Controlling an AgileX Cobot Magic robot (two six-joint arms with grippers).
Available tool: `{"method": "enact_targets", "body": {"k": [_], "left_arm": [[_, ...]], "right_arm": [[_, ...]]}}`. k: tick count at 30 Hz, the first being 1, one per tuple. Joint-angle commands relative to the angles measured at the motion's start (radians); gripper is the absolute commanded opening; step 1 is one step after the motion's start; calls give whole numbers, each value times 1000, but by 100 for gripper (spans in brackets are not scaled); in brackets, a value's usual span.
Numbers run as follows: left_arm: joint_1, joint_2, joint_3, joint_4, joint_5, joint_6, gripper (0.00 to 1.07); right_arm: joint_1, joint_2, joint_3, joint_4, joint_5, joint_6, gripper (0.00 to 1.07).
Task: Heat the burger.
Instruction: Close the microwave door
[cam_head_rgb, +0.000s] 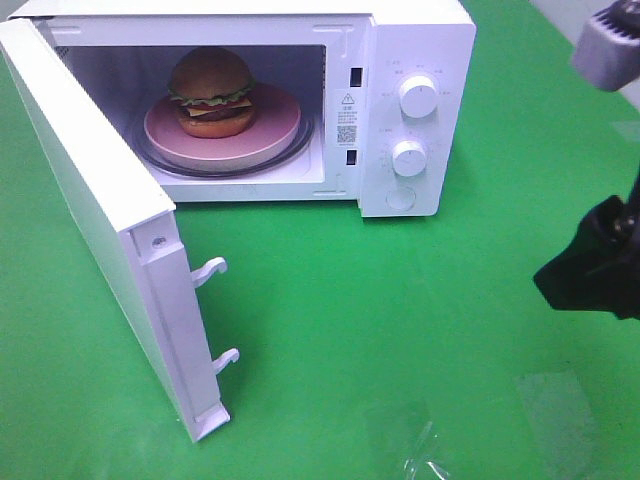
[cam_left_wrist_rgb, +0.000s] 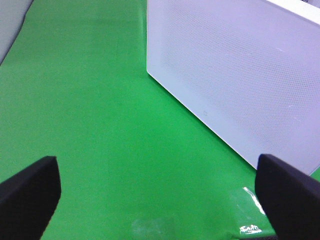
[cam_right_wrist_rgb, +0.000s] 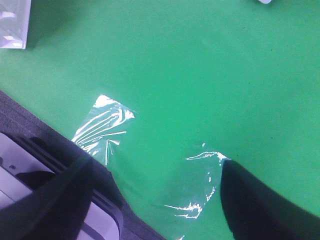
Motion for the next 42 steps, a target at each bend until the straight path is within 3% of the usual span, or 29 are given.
{"method": "enact_targets", "body": {"k": [1,9,12,13,15,18,20,24,31,42], "left_arm": [[-5,-15,4,-1,-14,0,98],[-5,-15,4,-1,-14,0,98],[-5,-15,4,-1,-14,0,98],[-5,-15,4,-1,-14,0,98],[-5,-15,4,-1,-14,0,98],[-5,-15,4,-1,-14,0,98],[-5,-15,4,-1,-14,0,98],[-5,-15,4,-1,-14,0,98],[-5,-15,4,-1,-14,0,98],[-5,-15,4,-1,-14,0,98]], "right_arm": [[-1,-104,2,-19,42,50,70],[-36,-234,38,-112,103,107,70],[-148,-296,86,-109,107,95,70],[-148,-296,86,-109,107,95,70],[-279,-376,126,-109,107,73,70],[-303,-395,132,-109,105,73,70],[-402,-495,175,-102,98,48,73],[-478,-592,226,-90,95,47,79],[-540,-760,317,-41,74,42,77],[-583,-1009,346,3,24,12,74]]}}
